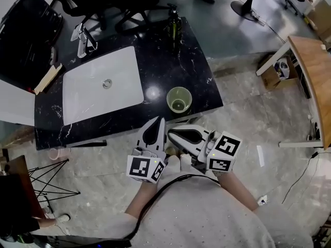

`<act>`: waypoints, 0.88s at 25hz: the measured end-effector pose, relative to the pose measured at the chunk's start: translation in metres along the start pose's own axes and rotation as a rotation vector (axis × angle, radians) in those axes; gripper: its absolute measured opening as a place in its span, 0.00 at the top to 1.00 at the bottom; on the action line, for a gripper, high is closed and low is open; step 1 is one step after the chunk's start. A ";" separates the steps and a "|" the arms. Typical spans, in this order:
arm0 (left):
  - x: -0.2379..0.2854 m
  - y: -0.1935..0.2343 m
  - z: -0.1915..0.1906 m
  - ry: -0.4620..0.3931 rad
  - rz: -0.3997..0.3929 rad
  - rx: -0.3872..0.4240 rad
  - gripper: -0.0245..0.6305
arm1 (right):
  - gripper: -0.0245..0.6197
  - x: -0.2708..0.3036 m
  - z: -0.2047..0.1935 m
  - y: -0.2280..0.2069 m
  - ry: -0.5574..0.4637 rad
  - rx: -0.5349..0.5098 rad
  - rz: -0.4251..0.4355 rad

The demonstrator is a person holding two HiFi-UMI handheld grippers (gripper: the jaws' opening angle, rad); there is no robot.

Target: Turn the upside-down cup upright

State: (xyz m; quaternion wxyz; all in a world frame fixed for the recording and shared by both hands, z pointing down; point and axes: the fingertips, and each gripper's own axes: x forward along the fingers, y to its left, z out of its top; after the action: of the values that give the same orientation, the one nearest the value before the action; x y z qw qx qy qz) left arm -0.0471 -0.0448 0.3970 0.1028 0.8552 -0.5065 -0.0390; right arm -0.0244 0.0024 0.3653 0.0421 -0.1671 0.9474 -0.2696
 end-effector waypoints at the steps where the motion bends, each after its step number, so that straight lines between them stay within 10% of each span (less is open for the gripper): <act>1: 0.001 -0.001 0.000 -0.002 -0.002 0.000 0.95 | 0.94 0.000 0.002 -0.001 -0.002 -0.034 -0.021; 22: -0.002 0.001 -0.001 0.001 0.017 0.002 0.95 | 0.95 -0.006 -0.008 -0.023 0.033 -0.152 -0.145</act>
State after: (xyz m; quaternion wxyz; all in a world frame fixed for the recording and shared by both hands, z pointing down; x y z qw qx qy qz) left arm -0.0492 -0.0437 0.3978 0.1027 0.8510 -0.5136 -0.0373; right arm -0.0137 -0.0100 0.3846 -0.0061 -0.2337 0.9511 -0.2020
